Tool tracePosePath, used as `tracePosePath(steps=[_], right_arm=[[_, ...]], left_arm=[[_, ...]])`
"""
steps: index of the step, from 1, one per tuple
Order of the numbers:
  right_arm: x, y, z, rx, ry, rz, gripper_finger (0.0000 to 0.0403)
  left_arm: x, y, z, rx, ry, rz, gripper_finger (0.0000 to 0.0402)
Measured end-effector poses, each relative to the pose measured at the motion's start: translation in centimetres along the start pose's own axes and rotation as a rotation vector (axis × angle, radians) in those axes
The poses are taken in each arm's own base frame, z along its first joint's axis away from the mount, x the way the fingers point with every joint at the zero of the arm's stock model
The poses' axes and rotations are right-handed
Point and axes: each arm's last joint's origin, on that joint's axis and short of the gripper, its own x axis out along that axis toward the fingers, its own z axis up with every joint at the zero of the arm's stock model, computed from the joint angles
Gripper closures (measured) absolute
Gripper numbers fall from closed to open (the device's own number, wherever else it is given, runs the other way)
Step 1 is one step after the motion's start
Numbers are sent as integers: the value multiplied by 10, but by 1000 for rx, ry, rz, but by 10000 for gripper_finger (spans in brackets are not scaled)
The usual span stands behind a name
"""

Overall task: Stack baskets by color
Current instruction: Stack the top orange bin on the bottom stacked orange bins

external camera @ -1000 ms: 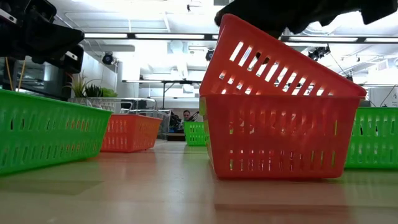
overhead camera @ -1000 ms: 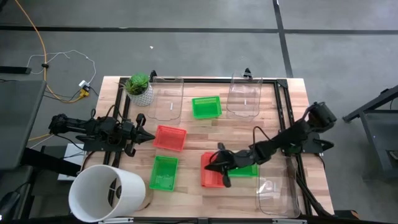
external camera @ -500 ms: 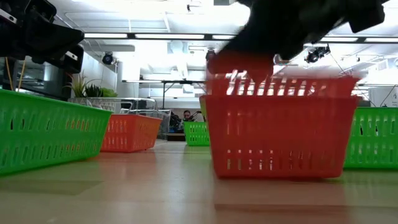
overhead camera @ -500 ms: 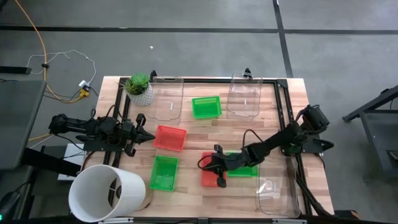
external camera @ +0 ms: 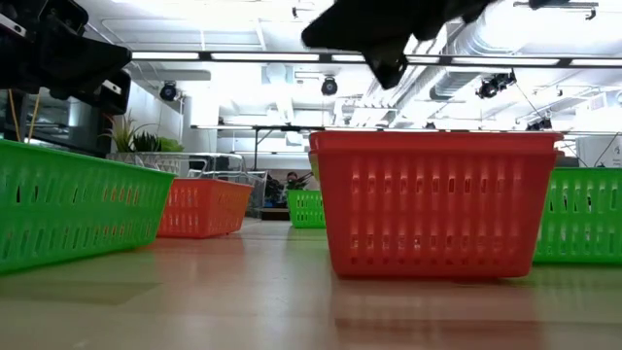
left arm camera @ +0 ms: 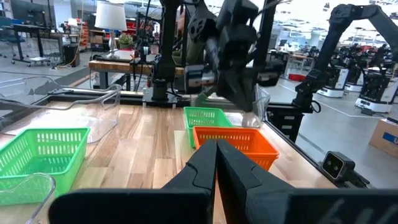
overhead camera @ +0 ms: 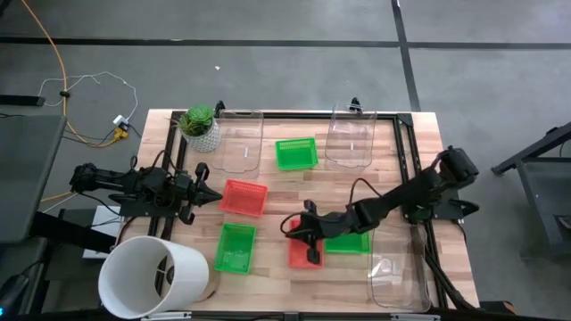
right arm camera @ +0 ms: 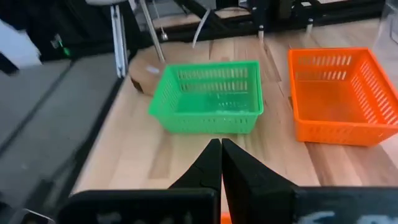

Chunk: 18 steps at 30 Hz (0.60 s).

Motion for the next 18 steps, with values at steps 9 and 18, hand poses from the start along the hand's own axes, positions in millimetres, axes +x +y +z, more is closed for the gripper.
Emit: tracePosePath(steps=[9,18], right_arm=[[-46,-1,28,86,44,54,403],[-99,3,31,151,122,-83,403]], left_arm=[[0,0,0,0,0,0,401],[0,0,0,0,0,0,401]])
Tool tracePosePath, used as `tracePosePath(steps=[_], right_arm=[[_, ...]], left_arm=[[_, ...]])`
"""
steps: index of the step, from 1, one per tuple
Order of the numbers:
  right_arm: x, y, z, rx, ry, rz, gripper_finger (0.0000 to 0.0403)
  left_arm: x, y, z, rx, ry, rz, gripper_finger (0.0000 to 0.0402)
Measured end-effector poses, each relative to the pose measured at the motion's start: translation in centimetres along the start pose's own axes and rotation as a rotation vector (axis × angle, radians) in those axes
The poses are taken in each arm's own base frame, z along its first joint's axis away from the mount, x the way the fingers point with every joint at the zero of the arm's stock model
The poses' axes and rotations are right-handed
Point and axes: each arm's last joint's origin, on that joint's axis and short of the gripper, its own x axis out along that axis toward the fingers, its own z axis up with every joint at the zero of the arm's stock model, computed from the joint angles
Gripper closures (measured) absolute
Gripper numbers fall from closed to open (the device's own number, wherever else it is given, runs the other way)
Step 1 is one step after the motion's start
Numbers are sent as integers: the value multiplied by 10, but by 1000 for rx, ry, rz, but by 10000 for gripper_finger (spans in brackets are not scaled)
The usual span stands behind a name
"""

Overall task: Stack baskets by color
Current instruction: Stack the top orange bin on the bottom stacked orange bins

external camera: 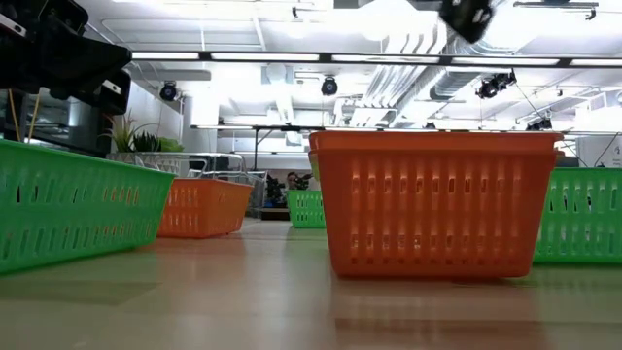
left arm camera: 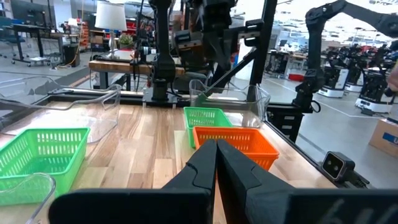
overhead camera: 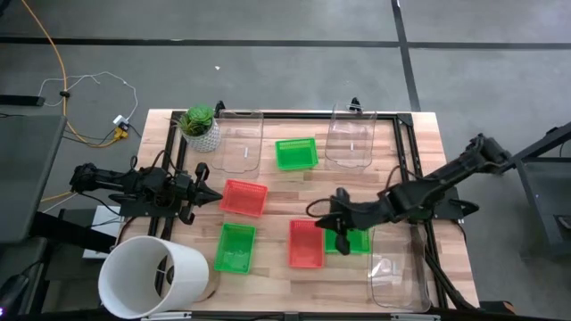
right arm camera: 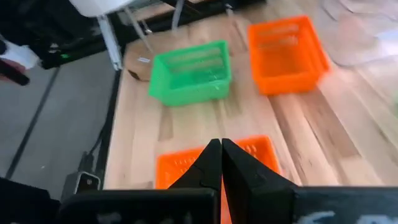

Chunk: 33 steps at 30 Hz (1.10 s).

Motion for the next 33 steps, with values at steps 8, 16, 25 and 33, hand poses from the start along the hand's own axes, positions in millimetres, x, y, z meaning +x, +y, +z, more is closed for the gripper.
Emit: tracePosePath(steps=[8,16,25,33], right_arm=[[-32,9,-19,19,26,-138,403],[-69,-8,-48,-24,143,-158,403],[-96,-57,-89,169,-271,147,403],[-103,-73,-80,71,-626,173,403]], left_arm=[[0,0,0,50,0,9,401],[0,1,0,51,-5,23,401],[0,1,0,-96,-8,25,401],[0,1,3,-124,-33,21,401]])
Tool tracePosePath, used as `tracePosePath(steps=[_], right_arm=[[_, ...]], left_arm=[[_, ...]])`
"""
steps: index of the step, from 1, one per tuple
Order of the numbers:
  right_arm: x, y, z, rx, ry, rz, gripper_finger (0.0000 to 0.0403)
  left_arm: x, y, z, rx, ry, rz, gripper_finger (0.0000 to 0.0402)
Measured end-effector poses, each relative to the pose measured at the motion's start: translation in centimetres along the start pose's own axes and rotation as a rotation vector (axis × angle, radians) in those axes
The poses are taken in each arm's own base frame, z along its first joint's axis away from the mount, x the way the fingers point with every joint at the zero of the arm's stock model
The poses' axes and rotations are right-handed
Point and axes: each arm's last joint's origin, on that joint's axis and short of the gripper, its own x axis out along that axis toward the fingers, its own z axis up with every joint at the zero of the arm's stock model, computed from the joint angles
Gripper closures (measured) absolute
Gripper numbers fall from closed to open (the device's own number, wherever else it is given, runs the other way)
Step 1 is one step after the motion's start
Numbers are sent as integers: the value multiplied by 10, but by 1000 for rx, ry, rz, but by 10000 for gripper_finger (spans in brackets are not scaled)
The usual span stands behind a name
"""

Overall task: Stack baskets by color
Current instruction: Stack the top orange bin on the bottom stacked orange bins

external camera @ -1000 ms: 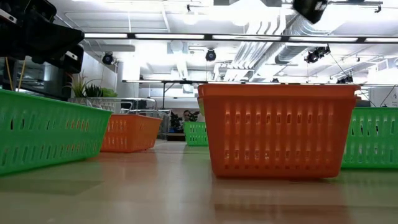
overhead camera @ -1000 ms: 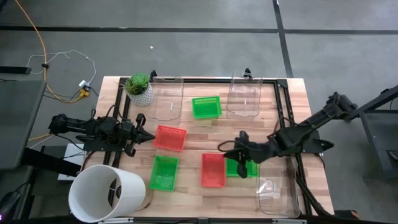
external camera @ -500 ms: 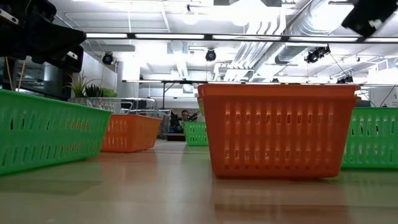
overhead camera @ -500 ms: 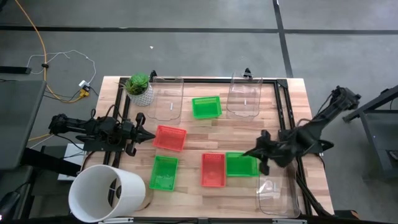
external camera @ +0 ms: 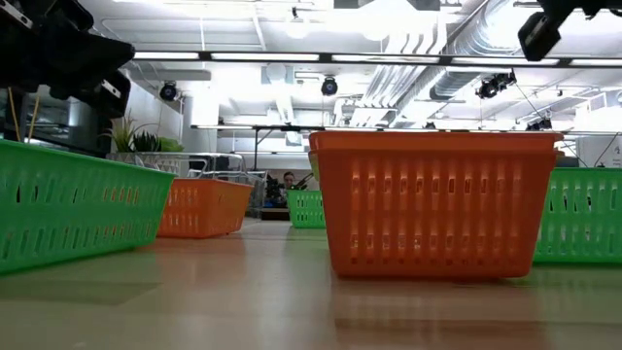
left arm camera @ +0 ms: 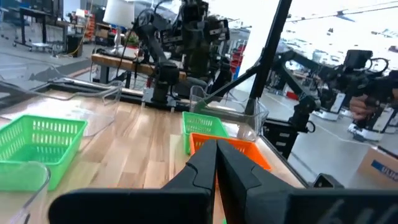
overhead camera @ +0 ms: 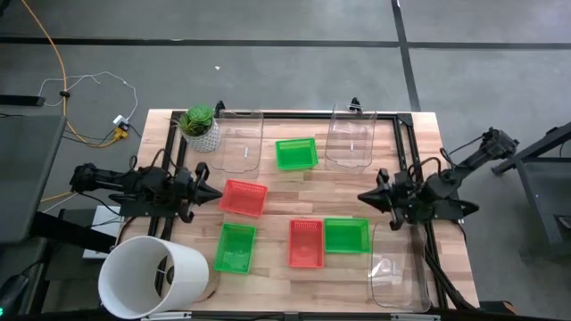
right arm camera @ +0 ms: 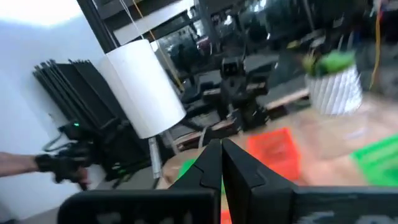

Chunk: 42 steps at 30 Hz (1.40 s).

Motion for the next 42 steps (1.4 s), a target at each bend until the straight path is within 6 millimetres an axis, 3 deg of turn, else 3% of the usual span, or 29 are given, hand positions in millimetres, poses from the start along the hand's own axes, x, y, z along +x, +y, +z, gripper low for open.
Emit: tracePosePath(steps=[5,15,18,26,35,42], right_arm=[[2,-4,0,-93,1,-30,403],[2,-6,0,-3,-19,-109,403],[2,-7,0,-1,-32,-137,403],[2,-7,1,-1,-34,-143,403],[2,-6,0,-5,-17,-94,403],[2,-5,0,-9,-10,-77,403]], left_arm=[[0,-2,8,-57,-86,-15,401],[-5,-1,30,-309,-360,70,401],[-3,-2,34,-321,-344,67,401],[18,-9,57,-314,-86,135,384],[64,-22,86,-190,372,136,265],[95,-29,74,-50,704,77,195]])
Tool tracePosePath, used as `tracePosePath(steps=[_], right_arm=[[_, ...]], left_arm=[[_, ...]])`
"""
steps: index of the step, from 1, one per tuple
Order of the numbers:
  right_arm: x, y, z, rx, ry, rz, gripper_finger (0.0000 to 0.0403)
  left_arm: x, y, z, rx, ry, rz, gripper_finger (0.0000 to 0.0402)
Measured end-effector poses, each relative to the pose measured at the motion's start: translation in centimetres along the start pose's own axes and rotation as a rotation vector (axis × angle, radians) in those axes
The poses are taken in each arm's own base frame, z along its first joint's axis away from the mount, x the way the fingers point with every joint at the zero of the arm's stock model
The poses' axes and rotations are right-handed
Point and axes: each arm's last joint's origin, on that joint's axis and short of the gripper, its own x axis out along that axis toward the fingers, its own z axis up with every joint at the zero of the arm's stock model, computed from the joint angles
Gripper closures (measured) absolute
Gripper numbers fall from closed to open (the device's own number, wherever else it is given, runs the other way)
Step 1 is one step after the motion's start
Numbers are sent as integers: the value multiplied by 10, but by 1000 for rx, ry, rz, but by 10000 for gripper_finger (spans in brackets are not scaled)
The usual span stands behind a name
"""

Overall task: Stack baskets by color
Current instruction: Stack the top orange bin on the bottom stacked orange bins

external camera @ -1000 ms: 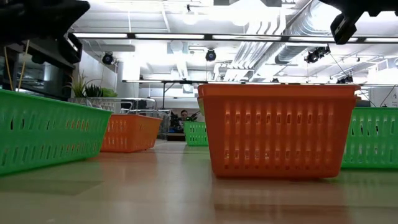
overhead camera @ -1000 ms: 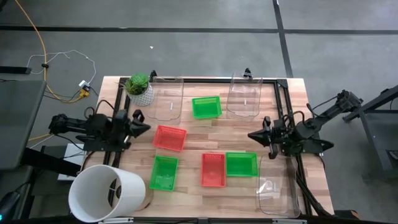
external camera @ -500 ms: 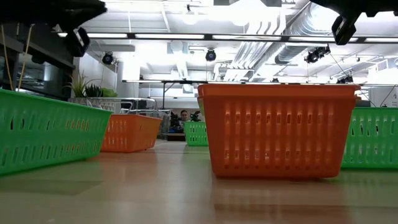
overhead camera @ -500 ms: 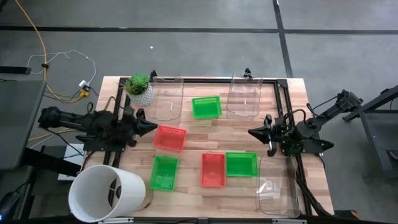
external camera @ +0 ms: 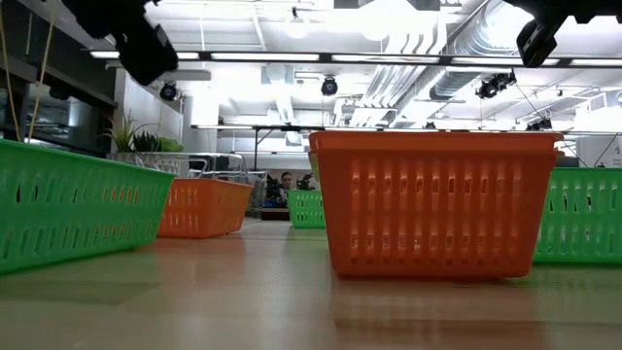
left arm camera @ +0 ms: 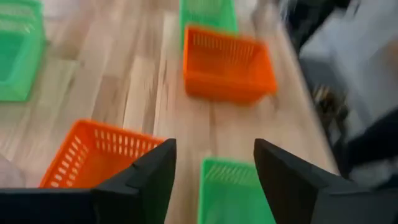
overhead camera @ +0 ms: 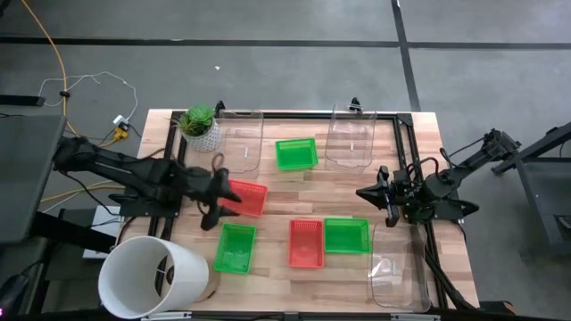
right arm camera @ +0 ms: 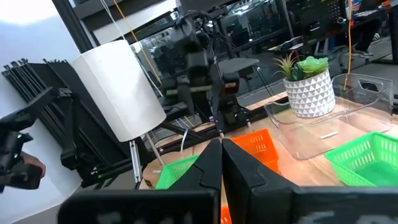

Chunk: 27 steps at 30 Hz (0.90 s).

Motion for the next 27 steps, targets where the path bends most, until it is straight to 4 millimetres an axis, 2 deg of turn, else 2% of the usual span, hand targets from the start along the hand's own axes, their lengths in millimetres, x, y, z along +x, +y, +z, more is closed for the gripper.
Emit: tracePosePath(steps=[6,12,20,27], right_arm=[[0,0,0,-2,4,-1,403],[0,0,-1,-4,6,-1,403],[0,0,-1,3,6,-1,403],[0,0,-1,3,7,-2,403]], left_arm=[[38,-3,-11,170,178,66,190],[66,5,-23,208,305,193,190],[85,9,-36,256,431,198,190],[94,14,-48,196,520,285,196]])
